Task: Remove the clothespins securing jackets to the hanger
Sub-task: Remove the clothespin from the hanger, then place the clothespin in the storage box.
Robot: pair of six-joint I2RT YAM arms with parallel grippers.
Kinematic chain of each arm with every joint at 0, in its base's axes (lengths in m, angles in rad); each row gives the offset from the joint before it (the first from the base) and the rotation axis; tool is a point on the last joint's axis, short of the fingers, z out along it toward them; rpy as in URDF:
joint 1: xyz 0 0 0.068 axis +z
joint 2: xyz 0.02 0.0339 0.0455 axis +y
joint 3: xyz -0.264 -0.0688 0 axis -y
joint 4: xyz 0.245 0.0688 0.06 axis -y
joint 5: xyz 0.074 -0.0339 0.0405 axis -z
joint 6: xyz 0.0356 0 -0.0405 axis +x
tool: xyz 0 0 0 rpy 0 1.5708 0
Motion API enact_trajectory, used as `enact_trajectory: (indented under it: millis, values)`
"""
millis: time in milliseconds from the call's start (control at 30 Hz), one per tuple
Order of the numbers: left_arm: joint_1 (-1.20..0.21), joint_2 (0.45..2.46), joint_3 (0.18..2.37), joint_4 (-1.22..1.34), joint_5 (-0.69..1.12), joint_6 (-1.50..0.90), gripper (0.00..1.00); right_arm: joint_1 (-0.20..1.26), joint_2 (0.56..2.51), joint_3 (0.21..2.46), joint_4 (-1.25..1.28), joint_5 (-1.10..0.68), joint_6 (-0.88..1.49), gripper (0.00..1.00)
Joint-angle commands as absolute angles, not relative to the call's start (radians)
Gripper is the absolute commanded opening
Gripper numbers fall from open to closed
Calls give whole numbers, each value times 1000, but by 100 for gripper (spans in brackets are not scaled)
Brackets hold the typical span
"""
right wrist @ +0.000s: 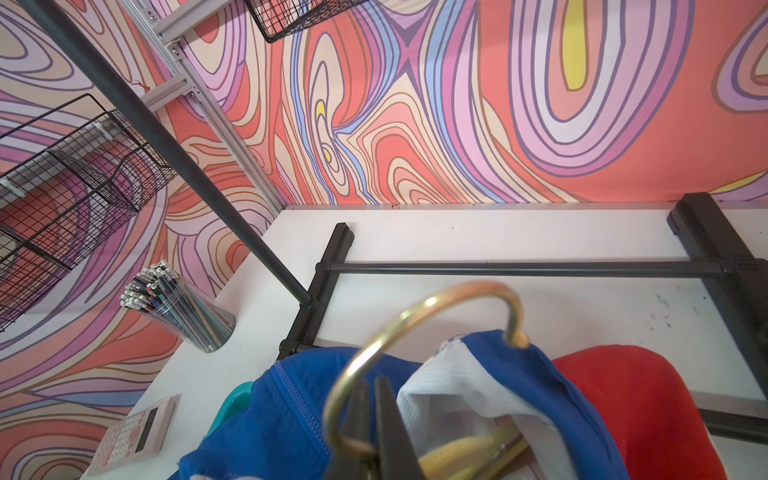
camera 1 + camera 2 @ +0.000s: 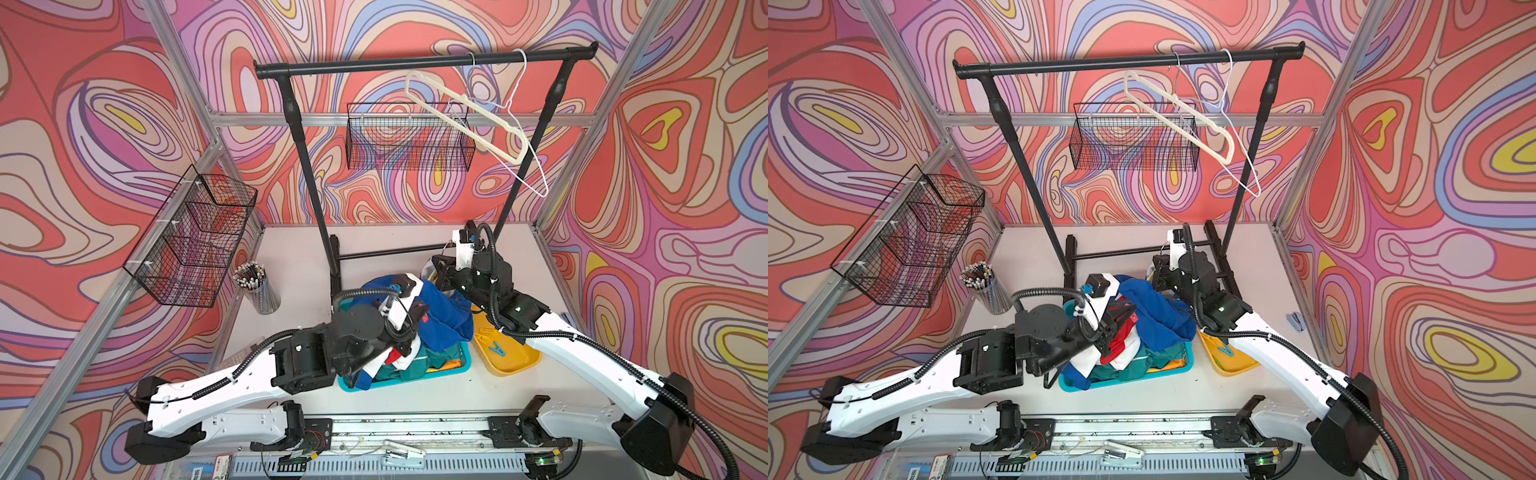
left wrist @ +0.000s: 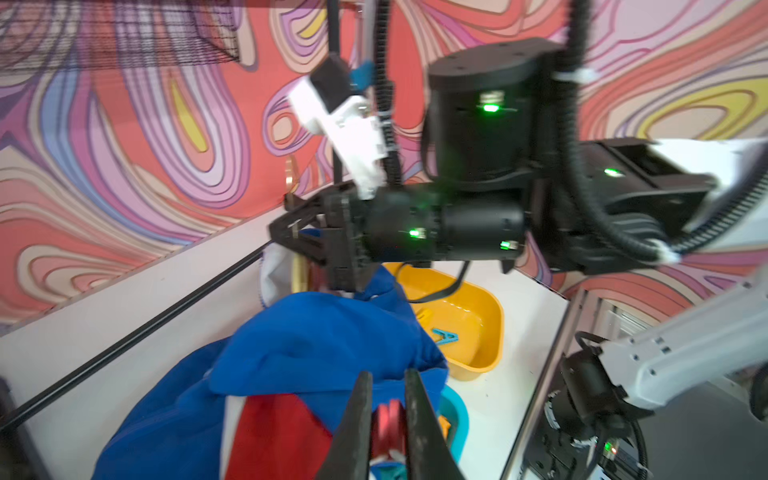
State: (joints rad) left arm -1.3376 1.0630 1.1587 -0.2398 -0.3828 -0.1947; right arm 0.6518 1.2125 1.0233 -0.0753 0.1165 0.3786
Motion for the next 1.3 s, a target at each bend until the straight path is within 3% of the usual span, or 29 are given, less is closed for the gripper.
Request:
enact_trajectory:
  millis: [0, 400, 633, 833, 1100, 1200, 1267]
  values:
    - [-1441, 1120, 1104, -72, -494, -95, 0, 659, 1234, 1044, -93, 137, 371, 0]
    - [-1508, 1465, 910, 593, -437, 55, 0, 658, 1255, 1062, -110, 120, 354, 0]
    - [-1506, 1690, 944, 869, -439, 172, 0, 658, 1269, 1078, -131, 91, 366, 0]
    - [-1442, 1898, 1035, 896, -377, 93, 0, 659, 1259, 1088, -142, 81, 373, 0]
    - [-1352, 2058, 1214, 728, -268, 17, 1, 658, 1234, 1071, -157, 83, 385, 0]
    - [-1318, 2090, 1244, 678, -171, -49, 10, 658, 1230, 1069, -158, 85, 386, 0]
    - [-1314, 2104, 1263, 636, -146, -50, 21, 658, 1228, 1071, -159, 85, 385, 0]
